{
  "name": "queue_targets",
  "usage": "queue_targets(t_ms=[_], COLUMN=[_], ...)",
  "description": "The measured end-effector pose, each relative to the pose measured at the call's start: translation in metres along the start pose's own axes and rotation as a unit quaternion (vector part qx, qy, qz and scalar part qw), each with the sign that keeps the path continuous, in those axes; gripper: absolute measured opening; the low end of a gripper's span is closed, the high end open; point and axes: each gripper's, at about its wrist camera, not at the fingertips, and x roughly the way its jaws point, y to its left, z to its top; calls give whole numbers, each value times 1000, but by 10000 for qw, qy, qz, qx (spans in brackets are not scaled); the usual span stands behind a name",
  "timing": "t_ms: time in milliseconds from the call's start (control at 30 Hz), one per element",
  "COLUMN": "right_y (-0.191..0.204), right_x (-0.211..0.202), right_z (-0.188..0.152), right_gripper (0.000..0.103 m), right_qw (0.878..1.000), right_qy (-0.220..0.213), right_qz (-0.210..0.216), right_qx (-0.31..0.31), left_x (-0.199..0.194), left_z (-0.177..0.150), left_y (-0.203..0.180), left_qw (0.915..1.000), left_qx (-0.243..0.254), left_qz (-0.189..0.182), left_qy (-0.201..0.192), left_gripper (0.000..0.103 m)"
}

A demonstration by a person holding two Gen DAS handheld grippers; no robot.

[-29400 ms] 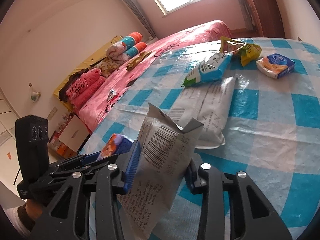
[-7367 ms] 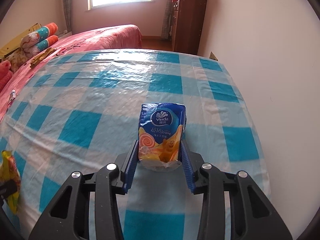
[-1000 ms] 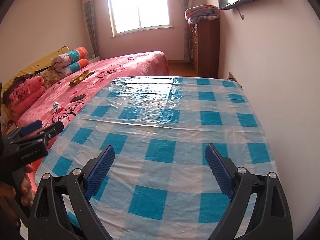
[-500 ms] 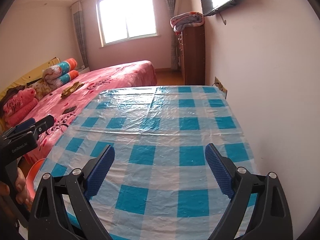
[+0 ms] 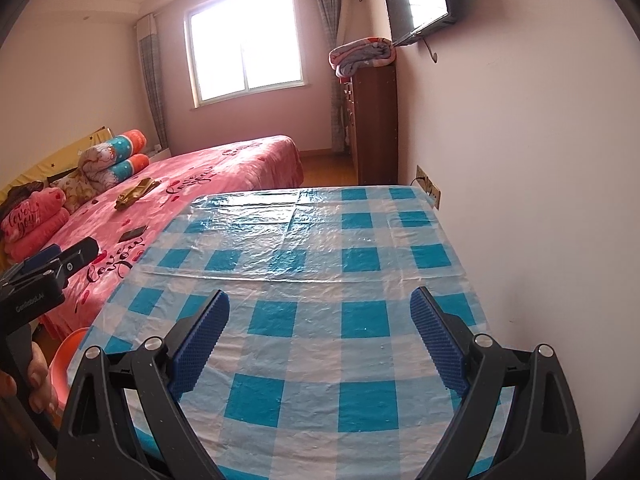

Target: Collect trash

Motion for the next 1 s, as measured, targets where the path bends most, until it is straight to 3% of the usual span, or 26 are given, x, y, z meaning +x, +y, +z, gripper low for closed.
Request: queue_targets(t_ms=[533,1000], right_y=[1,-14], right_x=[5,60], right_z=[-1,-10], right_gripper=[95,95], right_qw=[10000,9989], right_qy=[37,450], right_qz=[-33,66], right_qx=[-35,119], left_x=[6,61], left_z=[-3,-16], left_y=[-8,-30], left_qw=[10000,9986], left_qx=[77,268], left_qz=[10,-2], left_qy=[50,457], left_gripper=[99,99])
